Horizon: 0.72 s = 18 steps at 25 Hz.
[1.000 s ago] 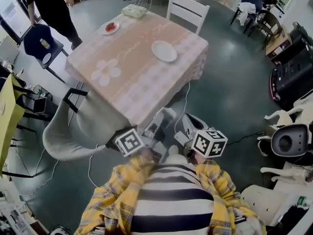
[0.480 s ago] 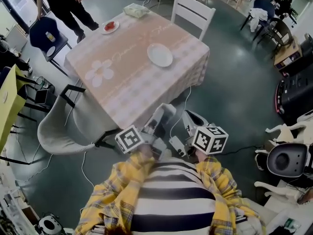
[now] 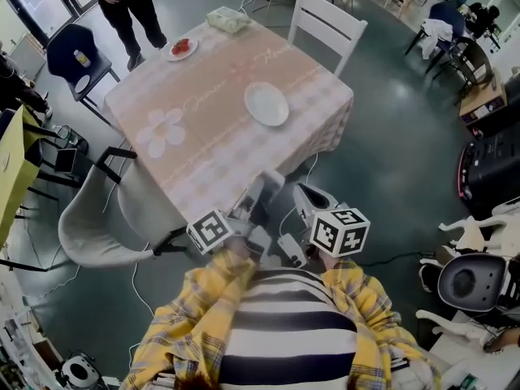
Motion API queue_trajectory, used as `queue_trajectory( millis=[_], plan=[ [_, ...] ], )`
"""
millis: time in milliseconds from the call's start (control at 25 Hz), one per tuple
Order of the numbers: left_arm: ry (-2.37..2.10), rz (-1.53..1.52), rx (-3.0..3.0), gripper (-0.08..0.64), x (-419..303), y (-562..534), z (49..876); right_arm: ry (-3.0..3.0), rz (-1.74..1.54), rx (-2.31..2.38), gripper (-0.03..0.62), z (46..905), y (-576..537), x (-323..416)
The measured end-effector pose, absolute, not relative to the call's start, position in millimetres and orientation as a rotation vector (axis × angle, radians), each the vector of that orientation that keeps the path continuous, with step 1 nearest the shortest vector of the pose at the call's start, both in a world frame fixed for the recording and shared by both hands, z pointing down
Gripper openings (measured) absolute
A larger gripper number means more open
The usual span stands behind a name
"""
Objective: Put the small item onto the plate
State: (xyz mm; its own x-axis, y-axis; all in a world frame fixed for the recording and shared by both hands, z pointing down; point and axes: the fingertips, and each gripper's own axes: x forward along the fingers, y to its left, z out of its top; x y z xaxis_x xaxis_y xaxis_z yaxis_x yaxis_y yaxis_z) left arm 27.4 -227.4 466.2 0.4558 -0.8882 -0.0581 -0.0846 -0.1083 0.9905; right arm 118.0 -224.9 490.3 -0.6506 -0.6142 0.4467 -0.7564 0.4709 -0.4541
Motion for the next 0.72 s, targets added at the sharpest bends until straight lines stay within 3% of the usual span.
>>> queue_trajectory(
  millis=[720],
  plan=[
    [-0.91,-0.817,1.53,0.084,-1.4,-344.1,477.0,-2.476,0.965,1.102,-0.003,492.9,-348.2,72.0]
  ],
)
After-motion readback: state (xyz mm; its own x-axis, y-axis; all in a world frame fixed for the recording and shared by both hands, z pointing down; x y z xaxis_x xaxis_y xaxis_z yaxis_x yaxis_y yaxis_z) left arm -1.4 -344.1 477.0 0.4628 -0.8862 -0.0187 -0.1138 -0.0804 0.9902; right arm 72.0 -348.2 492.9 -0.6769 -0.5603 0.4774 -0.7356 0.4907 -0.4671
